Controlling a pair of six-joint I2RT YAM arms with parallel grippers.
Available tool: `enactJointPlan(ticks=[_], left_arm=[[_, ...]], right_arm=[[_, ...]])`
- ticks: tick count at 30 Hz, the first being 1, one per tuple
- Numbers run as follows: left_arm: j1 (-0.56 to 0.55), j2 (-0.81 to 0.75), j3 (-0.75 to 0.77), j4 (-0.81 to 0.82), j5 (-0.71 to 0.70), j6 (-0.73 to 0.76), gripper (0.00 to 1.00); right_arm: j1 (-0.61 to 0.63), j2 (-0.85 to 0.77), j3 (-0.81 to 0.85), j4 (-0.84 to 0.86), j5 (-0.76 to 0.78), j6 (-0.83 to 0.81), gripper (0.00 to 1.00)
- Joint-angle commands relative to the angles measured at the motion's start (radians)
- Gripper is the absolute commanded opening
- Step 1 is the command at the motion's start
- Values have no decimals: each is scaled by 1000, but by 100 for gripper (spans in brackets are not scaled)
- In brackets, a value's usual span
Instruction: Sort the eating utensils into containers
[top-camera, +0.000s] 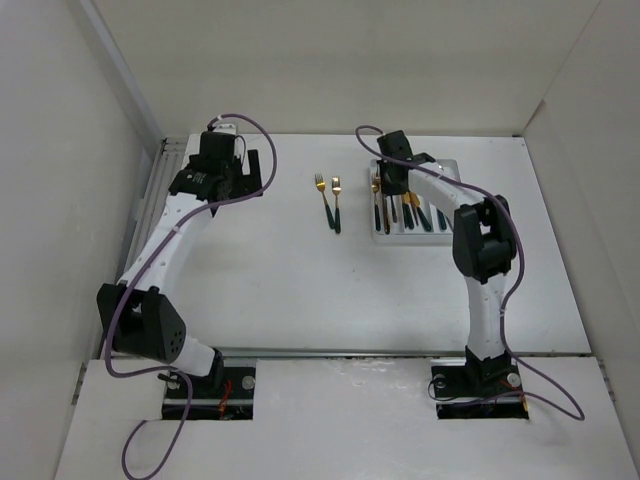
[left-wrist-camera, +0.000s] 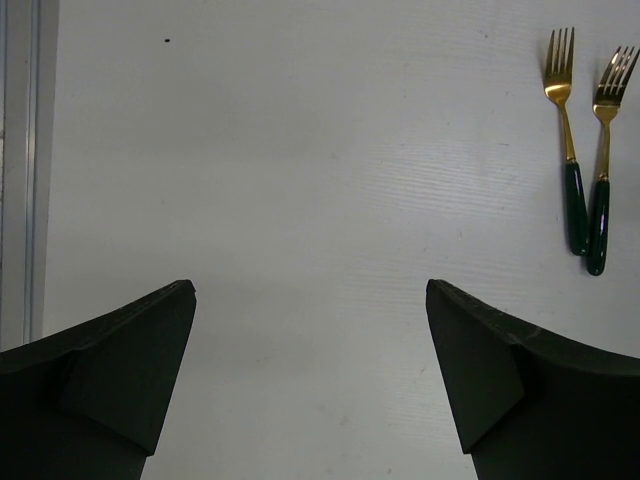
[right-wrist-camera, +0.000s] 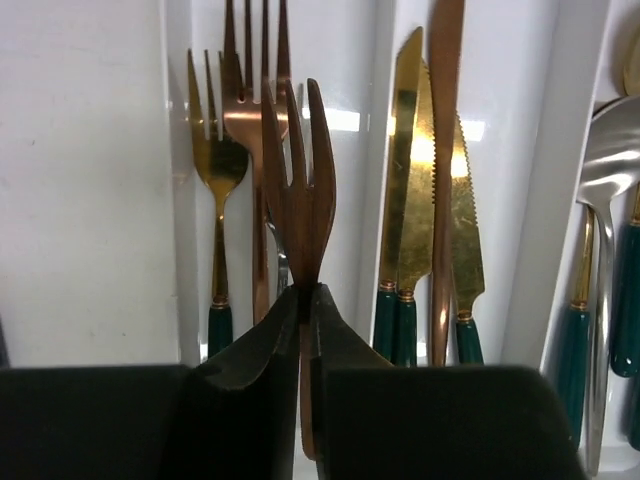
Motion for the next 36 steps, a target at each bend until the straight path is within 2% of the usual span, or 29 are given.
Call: enactJointPlan(ticks=[1, 2, 3, 6, 8, 12, 15, 18, 20, 23, 26, 30, 36], left_arm=[[6, 1, 56, 17, -13, 7, 100], [6, 12, 56, 17, -13, 7, 100], [6, 12, 67, 17, -4, 7, 100], [6, 21, 67, 17, -4, -2, 100], [6, 21, 67, 17, -4, -2, 100], [6, 21, 67, 17, -4, -2, 100], [6, 21, 67, 17, -4, -2, 100], [6, 21, 67, 17, -4, -2, 100], [6, 10, 67, 17, -4, -2, 100], [6, 1, 56, 17, -4, -2, 100], [6, -8, 46, 17, -13, -2, 100], [6, -8, 36, 17, -13, -2, 100], [6, -8, 36, 17, -13, -2, 100]], right_arm=[[7, -29, -4, 28, -26, 14, 11], [7, -20, -4, 28, -16, 15, 27], [7, -19, -4, 15, -16, 15, 35], [7, -30, 17, -9, -16, 5, 53], [31, -61, 40, -20, 16, -4, 58], [102, -131, 71, 7, 49, -15, 59], [181, -131, 71, 52, -12, -15, 59], [246, -63, 124, 63, -23, 1, 48], [255, 22, 180, 0, -13, 56, 37], [255, 100, 263, -51, 14, 151, 27], [255, 123, 272, -39, 14, 175, 27], [255, 168, 283, -57, 4, 197, 34], [255, 191, 244, -48, -39, 206, 34]])
